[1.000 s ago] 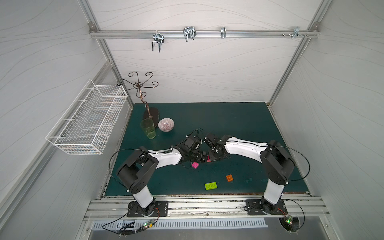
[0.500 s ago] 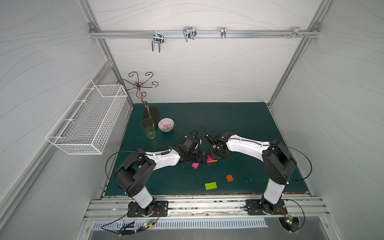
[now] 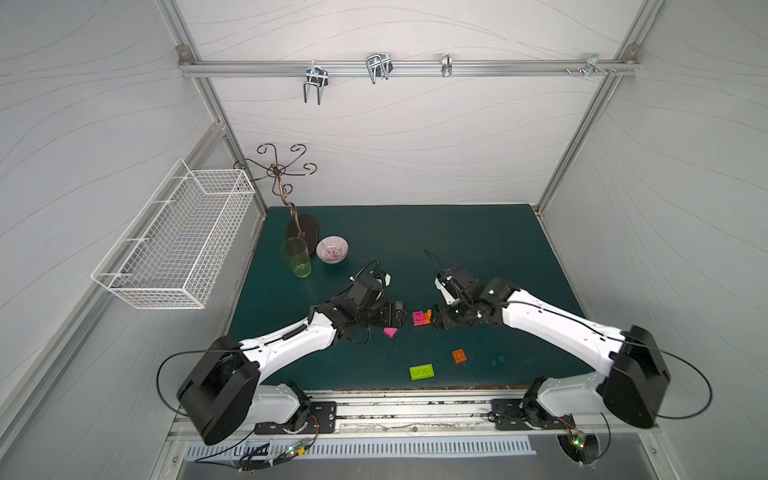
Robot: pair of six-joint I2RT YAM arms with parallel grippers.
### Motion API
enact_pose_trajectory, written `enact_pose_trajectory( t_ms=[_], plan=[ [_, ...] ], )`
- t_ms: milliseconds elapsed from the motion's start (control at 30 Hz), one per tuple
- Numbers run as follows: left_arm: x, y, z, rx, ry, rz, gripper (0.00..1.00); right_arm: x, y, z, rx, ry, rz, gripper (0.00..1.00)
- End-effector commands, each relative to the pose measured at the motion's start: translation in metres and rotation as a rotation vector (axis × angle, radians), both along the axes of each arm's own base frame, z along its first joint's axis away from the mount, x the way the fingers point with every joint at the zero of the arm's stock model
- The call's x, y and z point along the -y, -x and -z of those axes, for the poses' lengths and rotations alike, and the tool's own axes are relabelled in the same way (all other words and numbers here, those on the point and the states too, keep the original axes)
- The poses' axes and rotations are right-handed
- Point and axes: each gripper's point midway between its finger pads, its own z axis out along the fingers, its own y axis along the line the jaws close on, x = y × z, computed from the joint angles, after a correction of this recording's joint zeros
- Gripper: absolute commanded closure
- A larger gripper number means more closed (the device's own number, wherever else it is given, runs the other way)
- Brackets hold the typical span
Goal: Assemble the letter p with lego
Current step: Assemble the lego brick with the lego brick, then pick up the lego brick from the center of the board.
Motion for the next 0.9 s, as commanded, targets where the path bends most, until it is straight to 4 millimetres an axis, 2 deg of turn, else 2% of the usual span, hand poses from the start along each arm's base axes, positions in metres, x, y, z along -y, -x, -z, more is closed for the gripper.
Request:
enact_pose_trajectory(
  t_ms=[0, 67, 200, 267, 333, 467, 667, 867],
  plan=[
    [-0.024, 0.013, 0.009, -0.050, -0.022, -0.102, 0.01, -0.018, 0.045, 0.002, -0.044, -0.111, -0.229, 0.27],
    [-0.038, 0.018, 0.013, -0.054, -0.053, -0.138, 0.01, -0.023, 0.067, 0.009, -0.046, -0.114, -0.332, 0.27],
    [-0.057, 0.023, 0.015, -0.071, -0.064, -0.185, 0.01, -0.026, 0.095, 0.031, -0.032, -0.055, -0.488, 0.25],
    [-0.066, 0.024, 0.018, -0.083, -0.057, -0.216, 0.01, -0.028, 0.102, 0.040, -0.008, 0.003, -0.539, 0.23],
    [-0.073, 0.024, 0.020, -0.092, -0.050, -0.238, 0.01, -0.032, 0.106, 0.048, 0.021, 0.072, -0.589, 0.17],
    [-0.078, 0.024, 0.025, -0.104, -0.059, -0.248, 0.01, -0.042, 0.116, 0.061, 0.041, 0.163, -0.690, 0.09],
    [-0.080, 0.023, 0.030, -0.110, -0.066, -0.254, 0.01, -0.046, 0.105, 0.081, 0.067, 0.285, -0.714, 0.10],
    [-0.087, 0.022, 0.031, -0.104, -0.070, -0.277, 0.01, -0.047, 0.093, 0.093, 0.064, 0.331, -0.688, 0.17]
  ],
)
